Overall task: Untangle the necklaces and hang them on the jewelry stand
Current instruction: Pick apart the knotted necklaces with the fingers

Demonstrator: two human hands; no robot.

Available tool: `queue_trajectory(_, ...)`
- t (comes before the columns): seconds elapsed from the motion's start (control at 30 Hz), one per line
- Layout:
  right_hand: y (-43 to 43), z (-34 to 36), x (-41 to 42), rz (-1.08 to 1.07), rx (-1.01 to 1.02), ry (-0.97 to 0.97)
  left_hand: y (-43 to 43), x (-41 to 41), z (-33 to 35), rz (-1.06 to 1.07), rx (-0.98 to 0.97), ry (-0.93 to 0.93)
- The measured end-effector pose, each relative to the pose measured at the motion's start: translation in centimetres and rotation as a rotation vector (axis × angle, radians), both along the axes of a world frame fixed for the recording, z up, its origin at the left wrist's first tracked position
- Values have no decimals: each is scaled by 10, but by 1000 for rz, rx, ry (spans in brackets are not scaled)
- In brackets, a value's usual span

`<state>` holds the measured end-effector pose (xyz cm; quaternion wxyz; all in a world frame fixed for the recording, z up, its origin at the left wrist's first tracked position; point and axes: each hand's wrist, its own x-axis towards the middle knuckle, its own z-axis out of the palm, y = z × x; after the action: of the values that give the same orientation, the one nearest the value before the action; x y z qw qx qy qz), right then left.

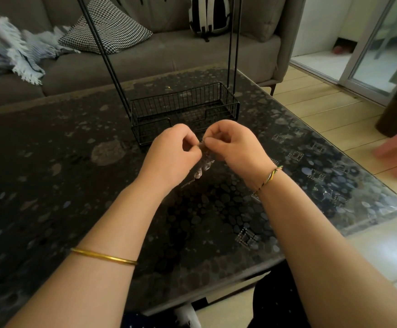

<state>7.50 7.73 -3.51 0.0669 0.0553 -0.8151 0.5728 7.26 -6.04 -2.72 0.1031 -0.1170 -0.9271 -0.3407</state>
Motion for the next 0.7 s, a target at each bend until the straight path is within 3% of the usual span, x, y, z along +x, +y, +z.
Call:
queue_trajectory(0.23, 2, 0, 1, 34, -2, 28, -5, 1, 8, 29, 341, -264)
queue_trajectory(0.4, 2, -1, -1, -9, 23, 73, -3, 3, 9, 41, 407, -370)
queue_trajectory(0.7, 0, 0, 0, 35, 15, 61, -2, 2, 11, 74, 426, -380)
